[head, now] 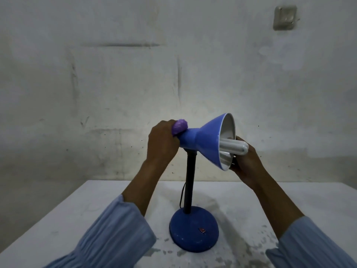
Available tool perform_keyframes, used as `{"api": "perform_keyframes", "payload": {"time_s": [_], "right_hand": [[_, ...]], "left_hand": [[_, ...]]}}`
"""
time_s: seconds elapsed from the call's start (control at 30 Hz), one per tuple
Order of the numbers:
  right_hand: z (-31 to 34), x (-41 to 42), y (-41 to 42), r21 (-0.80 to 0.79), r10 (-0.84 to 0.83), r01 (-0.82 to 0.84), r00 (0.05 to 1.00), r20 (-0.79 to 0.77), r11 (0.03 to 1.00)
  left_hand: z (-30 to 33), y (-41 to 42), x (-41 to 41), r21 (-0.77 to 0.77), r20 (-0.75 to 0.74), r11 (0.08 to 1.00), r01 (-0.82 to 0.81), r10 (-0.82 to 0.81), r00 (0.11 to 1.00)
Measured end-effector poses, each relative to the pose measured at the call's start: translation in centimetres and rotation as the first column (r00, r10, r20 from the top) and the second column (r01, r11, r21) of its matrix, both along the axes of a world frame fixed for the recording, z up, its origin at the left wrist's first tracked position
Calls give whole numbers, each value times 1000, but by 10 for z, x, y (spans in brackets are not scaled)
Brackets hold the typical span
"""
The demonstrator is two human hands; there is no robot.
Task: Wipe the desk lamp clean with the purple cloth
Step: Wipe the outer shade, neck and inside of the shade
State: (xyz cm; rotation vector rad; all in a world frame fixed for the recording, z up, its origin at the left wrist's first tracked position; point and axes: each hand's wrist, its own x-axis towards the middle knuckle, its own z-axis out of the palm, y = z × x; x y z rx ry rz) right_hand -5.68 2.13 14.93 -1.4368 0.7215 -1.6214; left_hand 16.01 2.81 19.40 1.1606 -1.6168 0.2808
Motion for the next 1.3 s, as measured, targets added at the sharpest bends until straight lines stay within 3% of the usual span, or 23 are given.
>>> {"api": "perform_keyframes", "payload": {"time_s": [0.17, 0.37, 0.43, 0.53, 0.6, 0.67, 0.73, 0.8, 0.9, 1.03, 1.1, 1.13, 1.2, 1.23, 1.27, 1.3], "right_hand": [[-5, -4, 0, 22, -2, 2, 1000, 26, 1000], [-2, -3, 5, 36, -46, 47, 999, -7, 998], [-1, -2, 7, 47, -59, 58, 998, 8, 997], [1, -1, 8, 61, -57, 56, 998, 3, 997], [2, 0, 9, 34, -50, 51, 998, -35, 998], [1, 1, 10, 25, -53, 54, 998, -33, 998], [0, -1, 10, 31, -50, 50, 999, -11, 998], [0, -2, 10, 36, -48, 49, 999, -15, 998], [1, 1, 10, 36, -62, 64, 997, -39, 997], [0, -1, 10, 65, -90, 91, 996, -28, 994], [1, -1, 12, 69, -87, 90, 995, -50, 994], [2, -1, 14, 62, -96, 100, 993, -70, 993], [5, 0, 18, 42, -134, 140, 985, -112, 989], [6, 0, 20, 25, -158, 163, 979, -132, 986], [7, -1, 22, 3, -185, 188, 970, -157, 982], [7, -1, 23, -15, -209, 210, 961, -182, 978]], "left_hand": [[5, 20, -27, -136, 172, 962, 237, -212, 962], [-64, 31, -40, -359, -50, 917, 176, -207, 977], [-94, 27, -34, -326, 30, 924, 200, -201, 979], [-124, 22, -26, -126, 162, 954, 271, -250, 955], [-129, 23, -25, -128, 21, 947, 293, -293, 956], [-119, 25, -28, -255, -258, 933, 256, -320, 911], [-97, 26, -29, -315, -531, 937, 150, -305, 791], [-71, 26, -29, -233, -702, 968, 87, -230, 674], [-52, 28, -39, -65, -733, 986, 152, -151, 664], [-71, 49, -68, -58, -602, 950, 306, -278, 748], [-84, 55, -80, 70, -597, 911, 407, -288, 748], [-88, 54, -84, 181, -664, 863, 473, -248, 705], [-86, 47, -86, 327, -880, 618, 715, -78, 469], [-81, 44, -86, 292, -946, 467, 835, 14, 323], [-76, 42, -85, 198, -980, 371, 907, 66, 187], [-71, 38, -83, 82, -996, 336, 938, 71, 61]]}}
